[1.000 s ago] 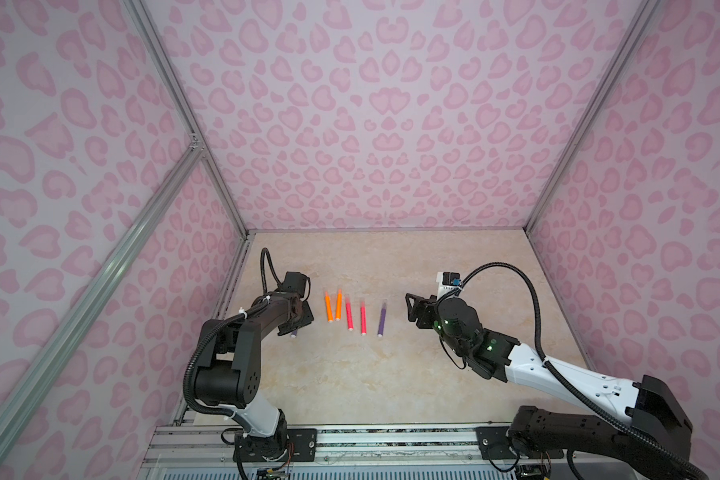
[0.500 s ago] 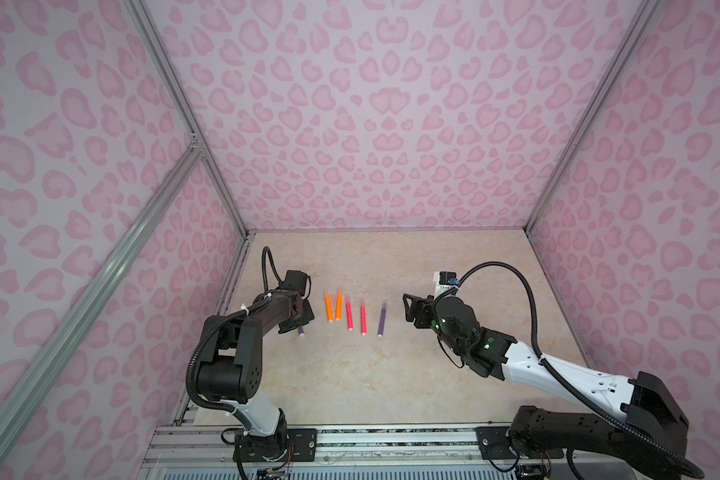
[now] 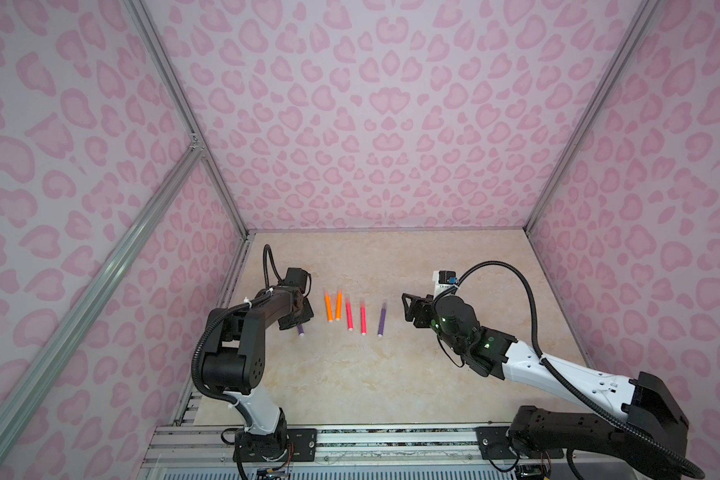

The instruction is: Insert the pens into the pen caps

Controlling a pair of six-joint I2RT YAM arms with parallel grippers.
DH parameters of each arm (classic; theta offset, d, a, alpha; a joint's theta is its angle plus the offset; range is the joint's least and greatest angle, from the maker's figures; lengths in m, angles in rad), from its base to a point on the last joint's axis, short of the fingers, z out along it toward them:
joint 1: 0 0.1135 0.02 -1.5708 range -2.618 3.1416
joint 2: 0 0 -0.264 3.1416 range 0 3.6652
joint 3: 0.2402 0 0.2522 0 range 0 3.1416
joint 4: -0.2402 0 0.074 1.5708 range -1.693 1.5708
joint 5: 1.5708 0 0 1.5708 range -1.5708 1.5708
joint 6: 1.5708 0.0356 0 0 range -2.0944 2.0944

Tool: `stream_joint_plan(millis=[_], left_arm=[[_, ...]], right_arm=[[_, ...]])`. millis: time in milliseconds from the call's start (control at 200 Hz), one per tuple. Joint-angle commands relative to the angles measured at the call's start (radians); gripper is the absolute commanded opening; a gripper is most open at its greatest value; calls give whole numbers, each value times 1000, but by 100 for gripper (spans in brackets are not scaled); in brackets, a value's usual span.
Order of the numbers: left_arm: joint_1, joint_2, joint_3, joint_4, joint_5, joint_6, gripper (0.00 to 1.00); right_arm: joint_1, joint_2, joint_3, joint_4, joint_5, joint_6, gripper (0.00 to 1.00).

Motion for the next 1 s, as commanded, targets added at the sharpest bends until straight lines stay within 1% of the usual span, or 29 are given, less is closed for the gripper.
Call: stream_joint_plan(millis=[0, 145, 265, 340, 410, 485, 550, 655, 725, 765, 825, 875, 995], left_arm=[[3, 15, 6, -29, 1, 4, 31], [7, 25, 13, -30, 22, 10, 22], [11, 9, -1, -22, 17, 4, 10], [10, -17, -10, -14, 7, 0, 4], [10, -60, -22, -2, 22, -3, 3], [10, -157, -55, 28, 43, -4, 3], [8, -282, -107, 81, 87, 9, 3], [-23, -527, -235, 253, 233, 68, 3], [-76, -687, -324, 407, 347, 102, 3], [-116, -758, -359, 467, 395, 124, 3], [-165, -833, -401, 550, 469, 149, 3], [-195, -868, -428, 595, 519, 167, 3], [-266, -914, -464, 626, 553, 208, 3]], right_arm=[[3, -3, 1, -1, 0, -2, 80], [2, -5, 2, -1, 0, -3, 80], [3, 13, 0, 20, -11, -1, 80], [11, 56, 11, 54, -40, 6, 80], [36, 132, 69, 36, -45, 6, 80], [62, 223, 157, -15, -42, 5, 77], [75, 283, 203, -13, -79, 8, 74], [85, 317, 228, 29, -141, 20, 73], [88, 299, 205, 68, -149, 39, 73], [87, 282, 182, 100, -154, 55, 73], [94, 250, 149, 138, -160, 79, 74], [103, 222, 123, 172, -161, 91, 74], [148, 169, 95, 204, -141, 91, 73]])
